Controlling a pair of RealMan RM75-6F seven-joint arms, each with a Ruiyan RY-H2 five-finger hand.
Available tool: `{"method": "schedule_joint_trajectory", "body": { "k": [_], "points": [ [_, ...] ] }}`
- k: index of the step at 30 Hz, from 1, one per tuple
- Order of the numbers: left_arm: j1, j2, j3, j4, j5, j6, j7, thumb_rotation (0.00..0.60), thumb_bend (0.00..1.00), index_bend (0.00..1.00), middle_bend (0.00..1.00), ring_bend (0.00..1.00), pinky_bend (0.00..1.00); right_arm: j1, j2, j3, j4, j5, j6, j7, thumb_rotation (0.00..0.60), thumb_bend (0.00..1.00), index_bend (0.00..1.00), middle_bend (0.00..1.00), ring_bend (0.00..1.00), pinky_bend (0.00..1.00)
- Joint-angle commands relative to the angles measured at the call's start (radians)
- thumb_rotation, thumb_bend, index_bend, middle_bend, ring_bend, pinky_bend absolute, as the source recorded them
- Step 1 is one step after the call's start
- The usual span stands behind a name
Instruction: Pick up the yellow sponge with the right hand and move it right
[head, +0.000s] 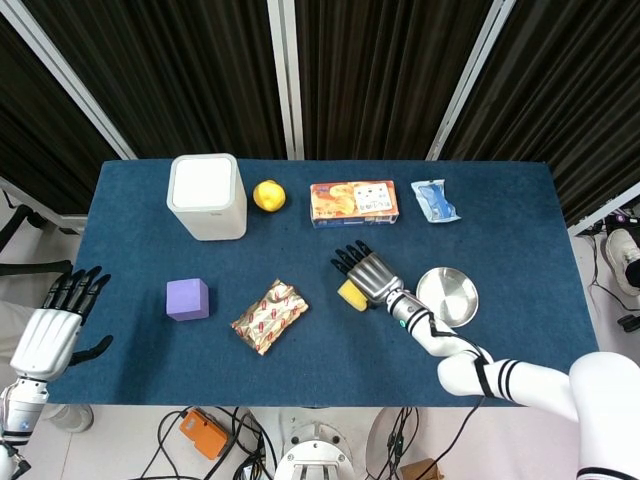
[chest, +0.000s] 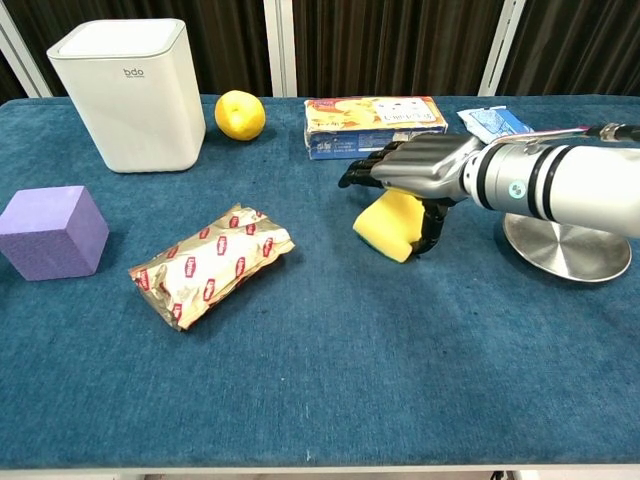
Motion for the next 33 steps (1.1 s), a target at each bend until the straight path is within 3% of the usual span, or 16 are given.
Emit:
{"method": "schedule_joint_trajectory", "body": {
  "k": [1,4,7,10,15,18,21,26,33],
  "points": [
    [0.0,0.001,0.0,0.0,-0.001,0.0,-0.002,0.6,0.16,0.0,0.0,0.0,0.0,0.004,-0.004,-0.014,0.005,-0.005,0.028,0.007,0.6,0.42,0.46,0.34,0.26,0.15],
    [-0.001,0.001,0.0,0.001,0.0,0.001,-0.004,0.6,0.16,0.0,0.0,0.0,0.0,-0.002,-0.005,-0.026,0.011,-0.041,0.071,0.025,0.6,0.42,0.66,0.49,0.46,0.35],
    [-0.001,0.0,0.0,0.002,-0.002,-0.002,-0.003,0.6,0.16,0.0,0.0,0.0,0.0,-0.015,-0.001,-0.037,0.011,-0.095,0.128,0.048,0.6,0.43,0.76,0.56,0.54,0.46],
    [-0.002,-0.001,0.0,0.001,-0.003,-0.004,0.001,0.6,0.16,0.0,0.0,0.0,0.0,-0.033,0.024,-0.045,-0.017,-0.143,0.179,0.086,0.6,0.43,0.8,0.59,0.57,0.5],
    [-0.003,-0.002,0.001,0.0,-0.004,-0.007,0.006,0.6,0.16,0.0,0.0,0.0,0.0,-0.096,0.129,-0.088,-0.144,-0.259,0.298,0.142,0.6,0.43,0.79,0.59,0.57,0.5],
    [-0.003,-0.003,0.001,-0.001,-0.005,-0.007,0.009,0.6,0.16,0.0,0.0,0.0,0.0,-0.165,0.234,-0.154,-0.26,-0.352,0.386,0.183,0.6,0.43,0.78,0.59,0.57,0.5],
    [-0.003,-0.004,0.001,-0.002,-0.005,-0.009,0.013,0.6,0.16,0.0,0.0,0.0,0.0,-0.253,0.343,-0.261,-0.342,-0.449,0.47,0.212,0.6,0.43,0.76,0.59,0.57,0.5],
    [-0.006,-0.01,0.006,-0.007,-0.001,-0.016,0.029,0.6,0.16,0.0,0.0,0.0,0.0,-0.351,0.435,-0.372,-0.366,-0.495,0.509,0.28,0.6,0.43,0.74,0.59,0.57,0.49],
    [-0.006,-0.015,0.008,-0.011,-0.001,-0.02,0.042,0.6,0.16,0.0,0.0,0.0,0.0,-0.409,0.455,-0.419,-0.317,-0.537,0.517,0.352,0.6,0.43,0.66,0.58,0.53,0.46]
  ]
}}
